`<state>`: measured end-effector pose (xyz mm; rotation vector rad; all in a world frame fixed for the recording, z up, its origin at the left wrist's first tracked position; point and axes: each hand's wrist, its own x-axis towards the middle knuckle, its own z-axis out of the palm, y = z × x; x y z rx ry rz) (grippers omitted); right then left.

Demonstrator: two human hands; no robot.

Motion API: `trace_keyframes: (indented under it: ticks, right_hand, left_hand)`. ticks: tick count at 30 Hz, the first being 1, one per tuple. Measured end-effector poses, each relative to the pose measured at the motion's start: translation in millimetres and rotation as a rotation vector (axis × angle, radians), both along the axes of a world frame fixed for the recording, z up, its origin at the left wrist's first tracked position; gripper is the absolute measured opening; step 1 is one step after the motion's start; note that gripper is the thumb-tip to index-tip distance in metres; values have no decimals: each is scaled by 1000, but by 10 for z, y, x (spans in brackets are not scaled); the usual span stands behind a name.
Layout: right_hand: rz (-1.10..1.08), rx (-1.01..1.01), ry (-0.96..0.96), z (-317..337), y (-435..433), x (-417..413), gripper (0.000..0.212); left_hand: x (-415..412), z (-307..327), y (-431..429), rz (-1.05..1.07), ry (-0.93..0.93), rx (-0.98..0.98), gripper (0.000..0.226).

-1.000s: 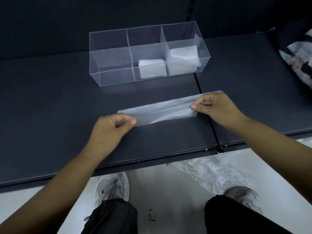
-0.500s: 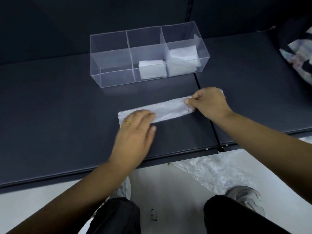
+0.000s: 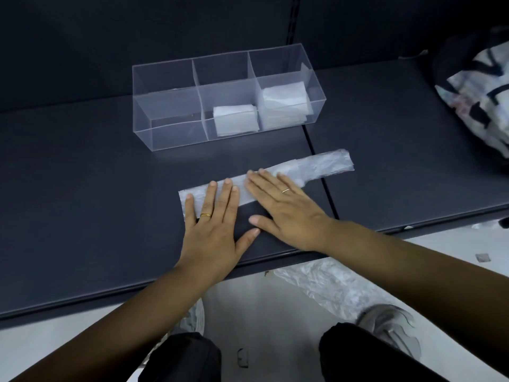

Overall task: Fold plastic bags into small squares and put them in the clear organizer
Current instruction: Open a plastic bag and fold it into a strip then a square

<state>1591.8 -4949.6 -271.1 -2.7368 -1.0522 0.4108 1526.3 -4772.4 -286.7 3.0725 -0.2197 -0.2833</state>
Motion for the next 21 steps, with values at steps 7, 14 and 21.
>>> trace_keyframes:
  ticks: [7,14,21]
  right_hand:
    - [-246,-169,-85,-57,-826,380,92]
    - [-597,203,-92,-16,-1264,565,48]
    - [-643,243,-55,89,-1140,719,15]
  left_hand:
    - [0,6,3,-16,-24,24,86]
    - [5,23,-7,-30,-25,22,86]
    - [42,40,79,-78,-21,-7,86]
